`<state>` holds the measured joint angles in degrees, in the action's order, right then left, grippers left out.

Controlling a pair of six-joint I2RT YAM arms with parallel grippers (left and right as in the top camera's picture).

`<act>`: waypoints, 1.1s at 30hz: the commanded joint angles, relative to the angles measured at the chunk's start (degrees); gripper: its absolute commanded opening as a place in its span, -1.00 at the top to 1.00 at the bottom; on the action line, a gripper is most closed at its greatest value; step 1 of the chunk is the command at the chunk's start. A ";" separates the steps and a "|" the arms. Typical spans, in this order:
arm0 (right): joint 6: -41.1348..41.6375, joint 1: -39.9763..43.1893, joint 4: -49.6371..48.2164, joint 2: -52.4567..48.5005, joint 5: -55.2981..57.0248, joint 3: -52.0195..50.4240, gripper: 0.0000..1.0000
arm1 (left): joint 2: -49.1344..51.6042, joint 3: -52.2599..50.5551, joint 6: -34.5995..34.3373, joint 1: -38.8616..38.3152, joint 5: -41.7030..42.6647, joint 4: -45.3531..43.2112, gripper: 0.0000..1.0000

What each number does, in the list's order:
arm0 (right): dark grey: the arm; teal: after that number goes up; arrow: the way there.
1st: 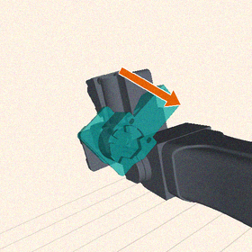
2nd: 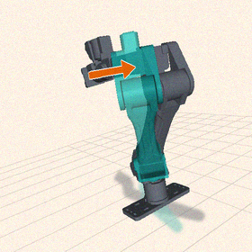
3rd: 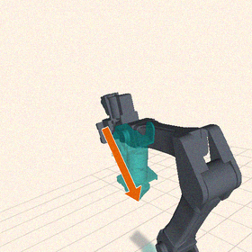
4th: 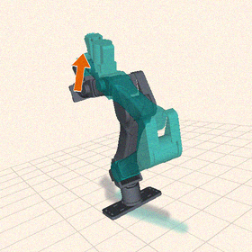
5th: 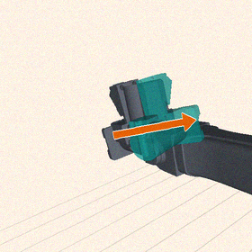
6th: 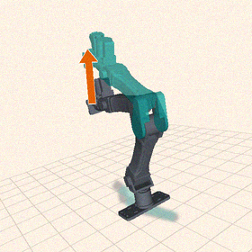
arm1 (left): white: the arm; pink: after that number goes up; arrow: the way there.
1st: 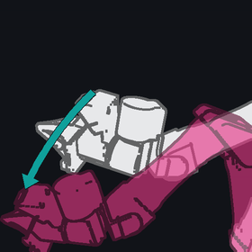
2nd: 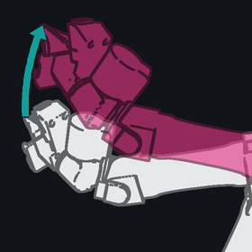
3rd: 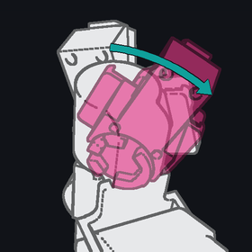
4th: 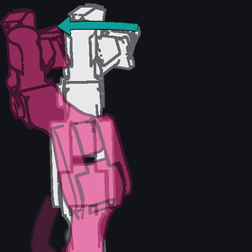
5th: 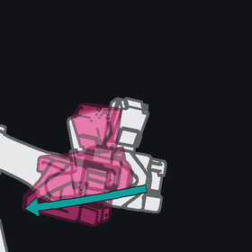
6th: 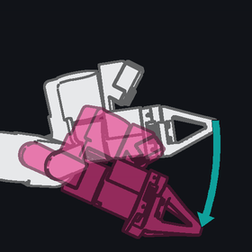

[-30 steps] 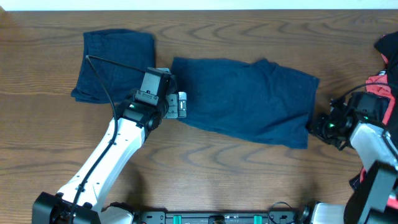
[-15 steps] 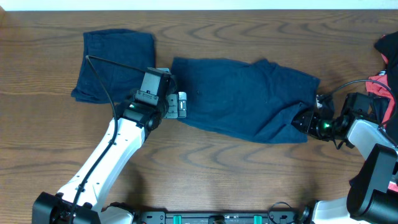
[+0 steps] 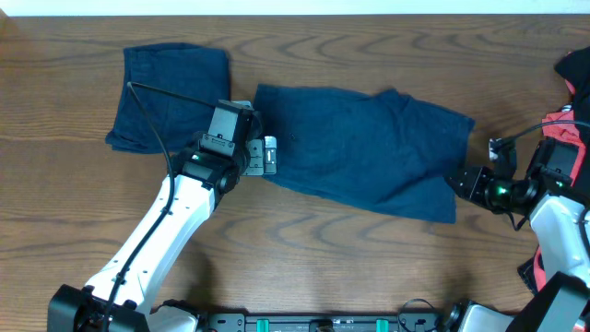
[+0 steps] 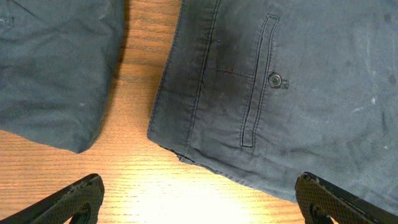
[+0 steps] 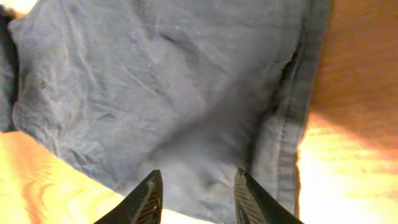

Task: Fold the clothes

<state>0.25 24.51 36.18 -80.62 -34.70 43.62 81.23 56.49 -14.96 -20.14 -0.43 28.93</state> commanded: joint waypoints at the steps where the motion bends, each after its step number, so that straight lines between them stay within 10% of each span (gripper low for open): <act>1: 1.62 0.15 0.20 -0.07 2.89 0.57 0.26 | 0.35 -0.76 0.55 -0.02 -0.68 0.15 -0.99; 33: 0.07 -4.72 -17.75 -6.58 3.32 -10.32 0.10 | 0.35 -0.76 0.52 -0.04 -0.63 0.17 -0.99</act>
<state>1.65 20.64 19.14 -86.39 -30.02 34.44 81.23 56.49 -14.96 -20.14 -0.43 28.93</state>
